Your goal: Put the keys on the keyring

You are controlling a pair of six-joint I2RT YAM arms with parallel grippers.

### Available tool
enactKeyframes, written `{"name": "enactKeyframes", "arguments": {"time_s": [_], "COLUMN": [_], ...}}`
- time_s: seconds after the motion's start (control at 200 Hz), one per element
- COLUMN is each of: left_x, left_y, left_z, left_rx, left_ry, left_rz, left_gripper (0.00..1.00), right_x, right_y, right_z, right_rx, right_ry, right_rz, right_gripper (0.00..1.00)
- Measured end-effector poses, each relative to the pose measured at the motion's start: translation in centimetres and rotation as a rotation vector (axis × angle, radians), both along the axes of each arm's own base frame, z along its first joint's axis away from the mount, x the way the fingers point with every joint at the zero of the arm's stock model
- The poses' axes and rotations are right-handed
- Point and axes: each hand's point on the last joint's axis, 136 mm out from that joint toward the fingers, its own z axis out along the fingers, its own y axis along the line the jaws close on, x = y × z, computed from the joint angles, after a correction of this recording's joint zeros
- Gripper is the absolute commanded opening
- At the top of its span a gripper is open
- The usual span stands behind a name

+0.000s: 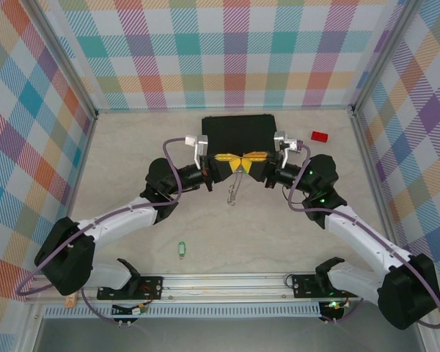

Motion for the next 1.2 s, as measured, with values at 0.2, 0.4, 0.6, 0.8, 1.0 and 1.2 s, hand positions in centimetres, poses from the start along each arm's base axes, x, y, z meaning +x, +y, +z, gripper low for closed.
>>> {"name": "enactKeyframes", "arguments": {"time_s": [0.2,0.4,0.6,0.8,1.0,1.2], "left_x": [-0.6,0.0,0.1,0.1,0.1,-0.5], "left_y": [0.2,0.6,1.5,2.1,2.0,2.0], "left_z": [-0.9,-1.8,-1.0,-0.9,-1.7,-2.4], "left_rx": [0.102,0.182,0.204,0.242,0.28,0.314], "left_ry": [-0.09,-0.184,-0.305,-0.4,-0.431,-0.44], "left_rz": [0.037,0.105,0.178,0.229,0.226,0.201], "left_gripper": [0.0,0.0,0.0,0.0,0.0,0.0], "right_x": [-1.0,-1.2,-1.0,-0.6,-1.1,-2.1], "right_y": [-1.3,-1.7,-1.6,-1.2,-0.5,0.2], "right_z": [0.5,-0.1,-1.0,-1.0,-1.1,-0.2], "right_rx": [-0.071,-0.139,-0.196,-0.238,-0.274,-0.32], "right_ry": [-0.038,-0.04,-0.021,-0.021,-0.055,-0.133], "right_rz": [-0.062,-0.086,-0.086,-0.066,0.007,0.096], "right_gripper": [0.38,0.4,0.42,0.42,0.39,0.37]}}
